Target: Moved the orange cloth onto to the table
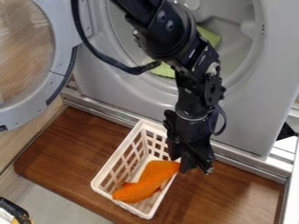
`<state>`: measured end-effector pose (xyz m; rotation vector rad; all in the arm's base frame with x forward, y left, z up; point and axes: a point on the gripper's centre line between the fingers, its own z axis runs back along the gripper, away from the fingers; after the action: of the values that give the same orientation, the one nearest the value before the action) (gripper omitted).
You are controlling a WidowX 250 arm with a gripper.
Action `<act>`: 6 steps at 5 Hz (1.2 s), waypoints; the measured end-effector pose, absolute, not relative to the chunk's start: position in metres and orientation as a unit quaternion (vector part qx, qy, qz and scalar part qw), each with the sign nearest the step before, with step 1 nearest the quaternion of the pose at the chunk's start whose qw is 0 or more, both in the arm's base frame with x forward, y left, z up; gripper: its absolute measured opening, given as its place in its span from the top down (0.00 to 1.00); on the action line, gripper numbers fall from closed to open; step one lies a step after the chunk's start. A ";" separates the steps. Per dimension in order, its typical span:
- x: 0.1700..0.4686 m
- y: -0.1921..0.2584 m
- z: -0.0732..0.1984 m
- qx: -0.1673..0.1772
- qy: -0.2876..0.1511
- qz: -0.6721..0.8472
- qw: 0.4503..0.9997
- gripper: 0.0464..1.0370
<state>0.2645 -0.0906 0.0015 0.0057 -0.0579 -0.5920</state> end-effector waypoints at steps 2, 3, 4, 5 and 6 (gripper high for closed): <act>0.264 -0.090 0.001 0.005 -0.026 -0.289 0.957 0.99; 0.262 -0.088 0.008 0.009 -0.024 -0.289 0.957 1.00; 0.272 -0.077 0.050 0.000 -0.078 -0.265 0.961 1.00; 0.281 -0.041 0.079 -0.014 -0.093 -0.223 0.970 1.00; 0.283 -0.001 0.103 -0.007 -0.107 -0.176 0.978 1.00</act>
<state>0.2834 -0.0009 0.1029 -0.0142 -0.2152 -0.3554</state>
